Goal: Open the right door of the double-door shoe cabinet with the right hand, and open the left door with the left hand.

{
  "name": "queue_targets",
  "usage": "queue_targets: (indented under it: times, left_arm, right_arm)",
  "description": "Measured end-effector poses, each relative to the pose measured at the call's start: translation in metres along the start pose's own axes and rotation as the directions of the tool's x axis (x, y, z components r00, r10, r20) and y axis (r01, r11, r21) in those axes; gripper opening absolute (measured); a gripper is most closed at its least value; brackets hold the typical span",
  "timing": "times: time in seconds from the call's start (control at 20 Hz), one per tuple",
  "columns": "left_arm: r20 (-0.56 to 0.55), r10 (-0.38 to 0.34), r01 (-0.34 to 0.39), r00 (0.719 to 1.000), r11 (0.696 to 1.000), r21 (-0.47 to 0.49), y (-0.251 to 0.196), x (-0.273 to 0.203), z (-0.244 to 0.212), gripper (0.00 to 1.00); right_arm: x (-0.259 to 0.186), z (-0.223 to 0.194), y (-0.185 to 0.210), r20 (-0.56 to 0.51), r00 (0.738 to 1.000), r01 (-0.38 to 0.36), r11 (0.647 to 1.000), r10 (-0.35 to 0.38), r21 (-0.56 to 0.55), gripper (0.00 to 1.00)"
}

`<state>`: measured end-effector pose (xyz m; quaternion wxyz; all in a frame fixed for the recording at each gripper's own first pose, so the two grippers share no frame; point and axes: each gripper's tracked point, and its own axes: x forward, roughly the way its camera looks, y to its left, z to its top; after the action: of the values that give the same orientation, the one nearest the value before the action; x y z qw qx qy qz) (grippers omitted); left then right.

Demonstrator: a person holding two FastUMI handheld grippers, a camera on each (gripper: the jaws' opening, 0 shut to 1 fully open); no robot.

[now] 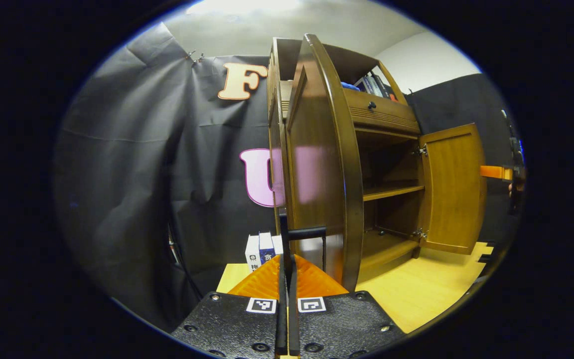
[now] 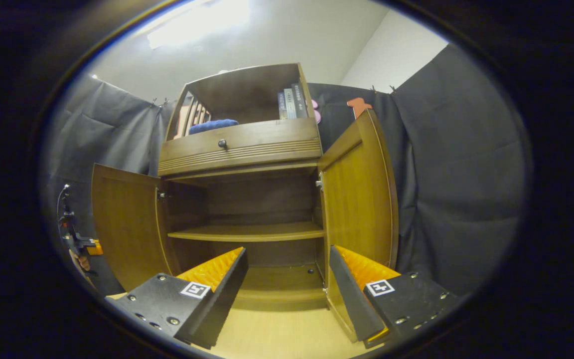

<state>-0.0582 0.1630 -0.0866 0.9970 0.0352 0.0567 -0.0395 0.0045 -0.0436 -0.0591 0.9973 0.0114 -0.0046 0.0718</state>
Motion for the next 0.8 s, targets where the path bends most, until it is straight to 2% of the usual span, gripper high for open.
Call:
queue_targets:
  times: [0.25, 0.45, 0.55, 0.7, 0.8]
  left_arm:
    - [0.013, -0.059, 0.058, 0.998, 0.998, 0.016, 0.007, 0.0, -0.002, 0.01]
    - [0.02, -0.082, 0.083, 0.996, 0.997, -0.008, 0.008, -0.005, -0.002, 0.02]
    - [0.034, -0.052, 0.053, 0.998, 0.999, -0.013, 0.008, -0.006, 0.0, 0.08]
    - [0.074, 0.029, -0.032, 0.997, 0.999, 0.041, 0.008, -0.013, 0.001, 0.4]
    - [0.082, 0.073, -0.079, 0.994, 0.995, 0.069, 0.009, -0.019, -0.001, 0.42]
  right_arm:
    - [0.005, 0.009, -0.007, 0.01, 0.999, 0.035, 0.998, -0.035, 0.054, 0.98]
    - [0.006, 0.007, -0.014, 0.015, 0.997, 0.075, 0.997, -0.075, 0.001, 0.98]
    - [0.007, 0.001, -0.015, -0.003, 0.998, 0.068, 0.998, -0.068, 0.013, 0.98]
    - [0.009, -0.008, -0.019, -0.014, 0.997, 0.073, 0.997, -0.073, 0.015, 0.98]
    - [0.011, -0.018, -0.022, -0.03, 0.996, 0.079, 0.997, -0.079, 0.004, 0.96]
